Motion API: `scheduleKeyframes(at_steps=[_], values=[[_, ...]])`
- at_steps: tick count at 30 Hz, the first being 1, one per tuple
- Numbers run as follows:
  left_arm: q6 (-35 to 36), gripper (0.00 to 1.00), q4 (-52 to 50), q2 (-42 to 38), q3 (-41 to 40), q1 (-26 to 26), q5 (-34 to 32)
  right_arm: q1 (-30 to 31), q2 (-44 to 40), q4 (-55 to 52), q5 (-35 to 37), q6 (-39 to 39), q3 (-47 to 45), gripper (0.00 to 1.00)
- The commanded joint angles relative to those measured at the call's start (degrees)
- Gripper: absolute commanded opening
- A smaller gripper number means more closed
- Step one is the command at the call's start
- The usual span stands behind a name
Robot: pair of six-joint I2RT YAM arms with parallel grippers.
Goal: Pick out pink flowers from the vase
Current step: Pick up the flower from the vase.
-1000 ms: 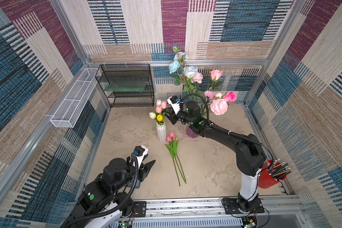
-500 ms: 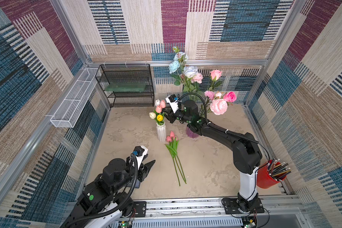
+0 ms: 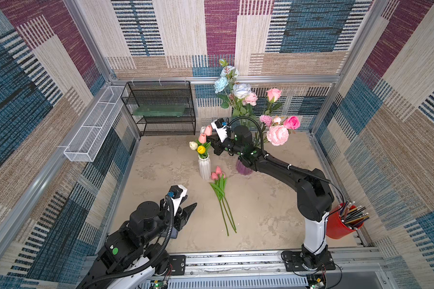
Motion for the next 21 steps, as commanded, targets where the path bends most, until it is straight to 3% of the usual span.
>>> scheduleKeyframes(at_steps=[1, 21], values=[[1.3, 0.51, 0.9, -0.3, -0.1, 0.0, 0.6, 0.1, -0.9, -1.0, 0.1, -1.2, 1.7, 0.06], [1.7, 0.51, 0.7, -0.4, 1.0, -0.1, 1.0, 0.9, -5.9, -18.4, 2.8, -8.4, 20.1, 0.04]])
